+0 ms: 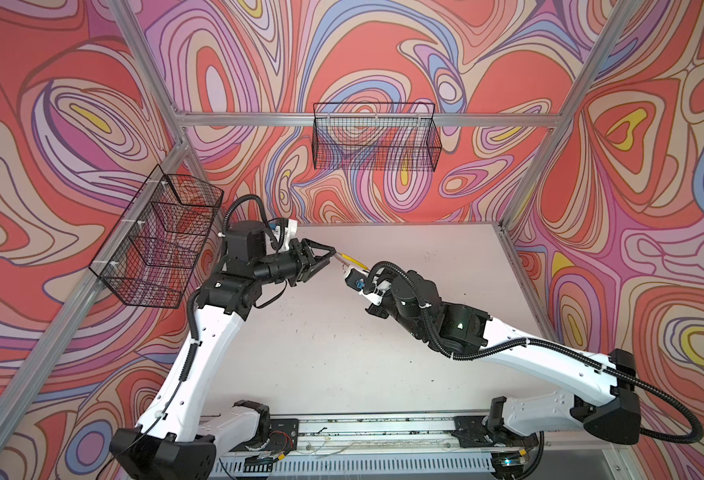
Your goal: Put the keys on the keyring
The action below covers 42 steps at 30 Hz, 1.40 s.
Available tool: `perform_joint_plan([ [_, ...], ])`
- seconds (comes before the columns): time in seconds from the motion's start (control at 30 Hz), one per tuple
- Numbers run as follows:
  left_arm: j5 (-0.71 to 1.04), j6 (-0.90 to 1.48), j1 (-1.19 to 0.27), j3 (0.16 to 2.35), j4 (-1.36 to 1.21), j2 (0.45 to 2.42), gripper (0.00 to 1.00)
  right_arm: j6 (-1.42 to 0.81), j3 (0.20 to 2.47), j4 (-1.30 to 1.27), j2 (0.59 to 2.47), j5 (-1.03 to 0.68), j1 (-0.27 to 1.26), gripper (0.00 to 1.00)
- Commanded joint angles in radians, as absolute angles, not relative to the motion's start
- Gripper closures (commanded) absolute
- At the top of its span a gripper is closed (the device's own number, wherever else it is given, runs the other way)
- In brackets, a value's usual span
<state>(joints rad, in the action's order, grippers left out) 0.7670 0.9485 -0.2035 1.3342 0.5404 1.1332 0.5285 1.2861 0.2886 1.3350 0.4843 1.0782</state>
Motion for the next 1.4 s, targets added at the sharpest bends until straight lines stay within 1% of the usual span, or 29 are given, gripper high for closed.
perform_joint_plan([
  [0.0,0.604,0.668,-0.193,1.419,0.792,1.058,0.53,0.439,1.340,0.420,1.361,0.467,1.072,1.00],
  [0.07,0.495,0.543,-0.208,1.425,0.840,1.018,0.56,0.418,1.374,0.467,1.380,0.472,1.072,1.00],
  [0.13,0.385,0.423,-0.263,1.404,0.828,0.974,0.57,0.388,1.421,0.522,1.405,0.471,1.072,1.00],
  [0.3,0.182,0.230,-0.454,1.321,0.726,0.929,0.58,0.290,1.546,0.656,1.473,0.448,1.072,1.00],
  [0.4,0.100,0.151,-0.540,1.208,0.575,0.884,0.62,0.216,1.599,0.701,1.491,0.396,1.072,1.00],
  [0.53,0.019,0.045,-0.627,1.083,0.378,0.838,0.62,0.147,1.633,0.741,1.505,0.370,1.072,1.00],
  [0.73,-0.020,-0.070,-0.704,1.067,0.280,0.872,0.61,0.132,1.640,0.782,1.532,0.386,1.074,1.00],
  [0.93,-0.023,-0.091,-0.709,1.075,0.248,0.892,0.58,0.123,1.642,0.779,1.532,0.384,1.074,1.00],
  [1.37,-0.020,-0.115,-0.710,1.094,0.256,0.949,0.55,0.091,1.631,0.762,1.510,0.362,1.074,1.00],
])
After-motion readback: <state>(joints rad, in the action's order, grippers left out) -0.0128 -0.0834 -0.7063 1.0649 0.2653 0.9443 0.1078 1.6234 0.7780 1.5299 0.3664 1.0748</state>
